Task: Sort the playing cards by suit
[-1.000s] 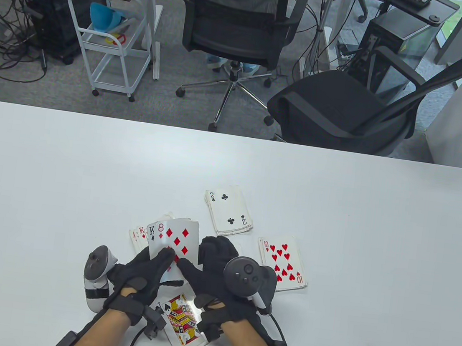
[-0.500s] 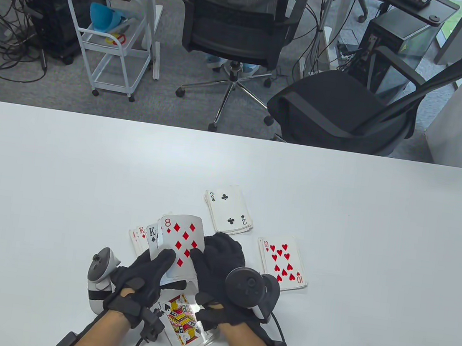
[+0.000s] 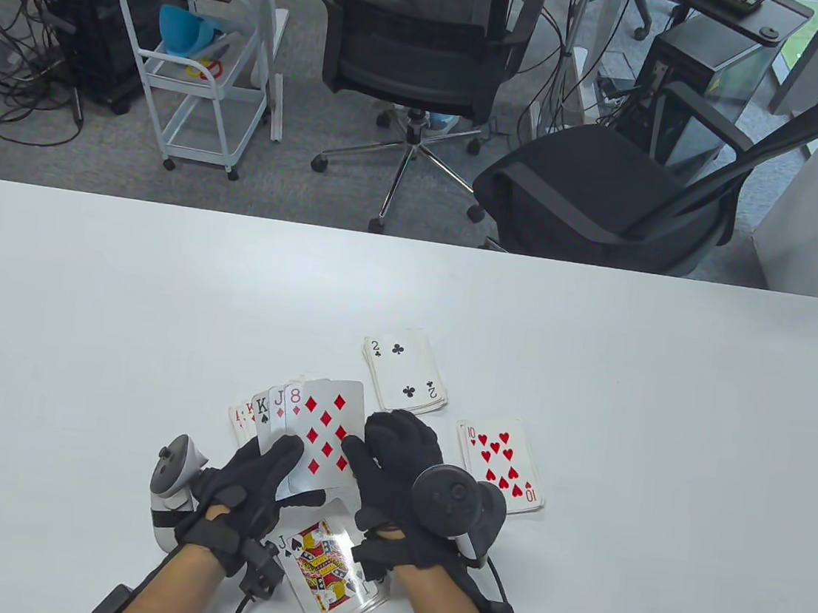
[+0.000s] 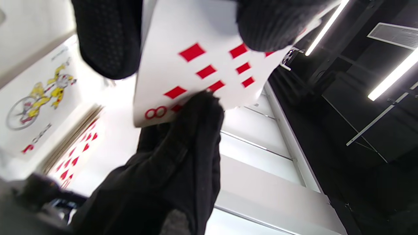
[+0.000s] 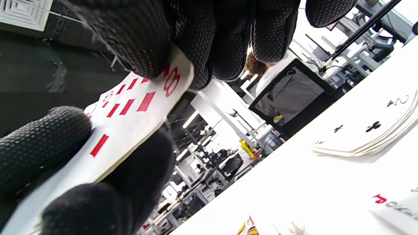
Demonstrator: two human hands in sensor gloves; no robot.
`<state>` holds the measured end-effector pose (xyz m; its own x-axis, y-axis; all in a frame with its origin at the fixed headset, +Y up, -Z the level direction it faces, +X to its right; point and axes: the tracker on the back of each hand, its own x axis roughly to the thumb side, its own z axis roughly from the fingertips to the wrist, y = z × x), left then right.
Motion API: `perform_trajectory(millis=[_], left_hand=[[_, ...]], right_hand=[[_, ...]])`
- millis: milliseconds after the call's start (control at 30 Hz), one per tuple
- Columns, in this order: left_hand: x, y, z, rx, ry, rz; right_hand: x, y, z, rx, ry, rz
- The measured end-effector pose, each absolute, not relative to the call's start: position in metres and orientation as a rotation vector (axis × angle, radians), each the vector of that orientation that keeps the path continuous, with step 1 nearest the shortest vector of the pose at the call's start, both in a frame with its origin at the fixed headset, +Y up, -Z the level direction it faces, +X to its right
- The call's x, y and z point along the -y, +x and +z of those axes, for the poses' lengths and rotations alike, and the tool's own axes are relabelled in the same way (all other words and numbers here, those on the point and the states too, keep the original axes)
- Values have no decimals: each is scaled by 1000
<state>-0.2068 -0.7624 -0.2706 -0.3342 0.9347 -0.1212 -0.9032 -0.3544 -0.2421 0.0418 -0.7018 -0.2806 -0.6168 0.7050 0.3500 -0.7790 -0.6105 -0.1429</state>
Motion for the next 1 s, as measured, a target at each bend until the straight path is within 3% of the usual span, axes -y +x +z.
perform_trajectory(millis=[200,333,600,767,1000], left_hand=[[747,-234,-275,88,-41,1866],[738,-258,-276,39,95,1967],[733,-272,-276,39,139,2044],[731,-274,-275,53,146,2042],[731,-273,-275,58,129,2032]], right_hand=[[704,55,-294,244,222,2227],[704,57,-309,159,144,2247],[707,-26,-350,-358,315,2577],[724,-76,-365,-362,340,2786],[737,-86,-361,-243,358,3075]])
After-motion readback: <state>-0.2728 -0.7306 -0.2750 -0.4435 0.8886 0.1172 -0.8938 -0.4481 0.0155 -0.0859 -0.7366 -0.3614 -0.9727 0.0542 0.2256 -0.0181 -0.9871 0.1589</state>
